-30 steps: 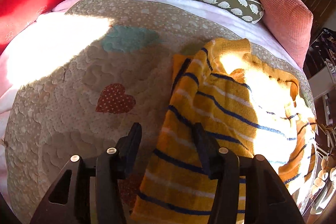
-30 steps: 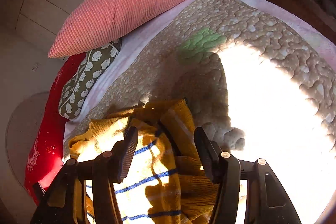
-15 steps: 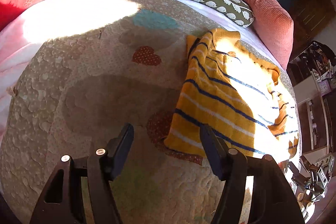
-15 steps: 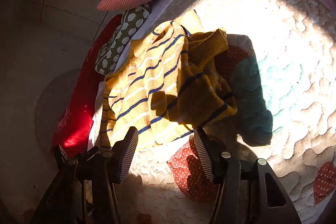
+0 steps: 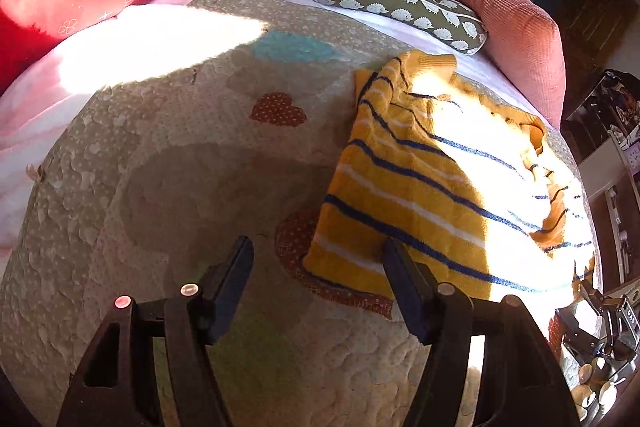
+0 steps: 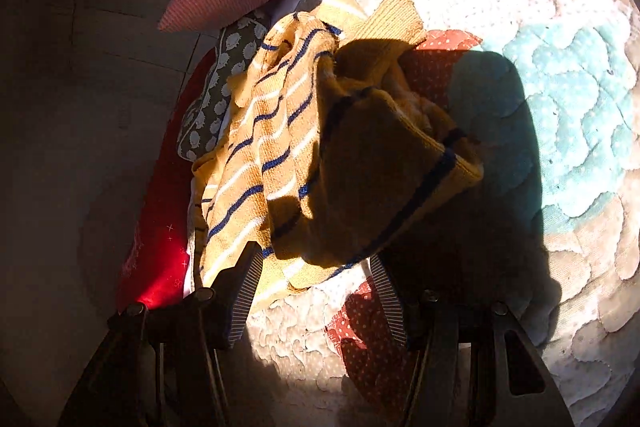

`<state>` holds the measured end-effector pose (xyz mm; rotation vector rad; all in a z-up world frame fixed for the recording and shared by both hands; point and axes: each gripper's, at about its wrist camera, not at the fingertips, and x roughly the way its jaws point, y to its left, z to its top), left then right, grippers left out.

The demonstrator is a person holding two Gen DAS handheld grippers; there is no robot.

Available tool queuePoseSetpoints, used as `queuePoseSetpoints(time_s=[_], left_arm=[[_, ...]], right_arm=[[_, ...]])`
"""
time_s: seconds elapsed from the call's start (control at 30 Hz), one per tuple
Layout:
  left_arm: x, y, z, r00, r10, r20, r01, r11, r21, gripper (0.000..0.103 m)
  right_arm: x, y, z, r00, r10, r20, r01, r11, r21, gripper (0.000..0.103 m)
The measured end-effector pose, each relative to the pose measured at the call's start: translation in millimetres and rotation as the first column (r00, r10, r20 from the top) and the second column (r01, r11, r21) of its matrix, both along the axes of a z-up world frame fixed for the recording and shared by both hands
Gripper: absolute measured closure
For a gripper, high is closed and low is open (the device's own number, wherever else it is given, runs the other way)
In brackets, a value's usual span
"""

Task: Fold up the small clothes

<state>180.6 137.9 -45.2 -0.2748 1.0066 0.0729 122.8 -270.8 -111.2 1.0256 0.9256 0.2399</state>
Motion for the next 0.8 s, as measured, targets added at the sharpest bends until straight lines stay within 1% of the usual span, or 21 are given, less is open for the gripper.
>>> queuePoseSetpoints(time_s=[0.13, 0.2, 0.33, 0.4, 0.5, 0.63, 0.73, 0.8], left_arm=[[-1.8, -7.0, 7.1, 0.999, -0.006, 0.047, 0.002, 0.996, 0.092, 0.037], [-2.4, -9.3, 9.5, 0.998, -0.016, 0.060, 0.009, 0.994, 0.108, 0.037], [0.1, -12.2, 9.7, 0.998, -0.023, 0.063, 0.016, 0.993, 0.119, 0.037], [1.8, -13.7, 8.7, 0.998, -0.022, 0.062, 0.014, 0.991, 0.130, 0.037], [4.6, -12.6, 5.6, 0.998, -0.018, 0.052, 0.012, 0.993, 0.116, 0.037], [8.8, -4.6, -1.5, 1.000, -0.004, 0.031, 0.002, 0.998, 0.066, 0.031], [12.2, 6.9, -7.2, 1.000, 0.013, 0.016, -0.013, 1.000, -0.017, 0.028], [15.2, 14.7, -11.2, 1.000, 0.024, 0.005, -0.023, 0.996, -0.080, 0.026]], right_arm=[[6.7, 2.0, 1.0, 1.000, -0.002, 0.008, 0.002, 1.000, -0.011, 0.042], [14.4, 4.5, 0.9, 1.000, -0.005, 0.011, 0.005, 1.000, -0.012, 0.042], [21.0, 3.7, 0.5, 1.000, -0.014, 0.015, 0.014, 1.000, -0.008, 0.042], [24.7, 6.4, 1.3, 1.000, -0.010, 0.016, 0.011, 1.000, -0.021, 0.042], [26.5, 5.9, 1.2, 1.000, -0.004, 0.019, 0.005, 1.000, -0.031, 0.042], [26.3, 1.9, 0.0, 1.000, -0.002, 0.024, 0.003, 1.000, -0.025, 0.042], [27.4, 0.1, -1.0, 1.000, -0.001, 0.026, 0.002, 1.000, -0.027, 0.042], [28.3, -1.0, -1.2, 1.000, 0.000, 0.028, 0.000, 1.000, -0.030, 0.042]])
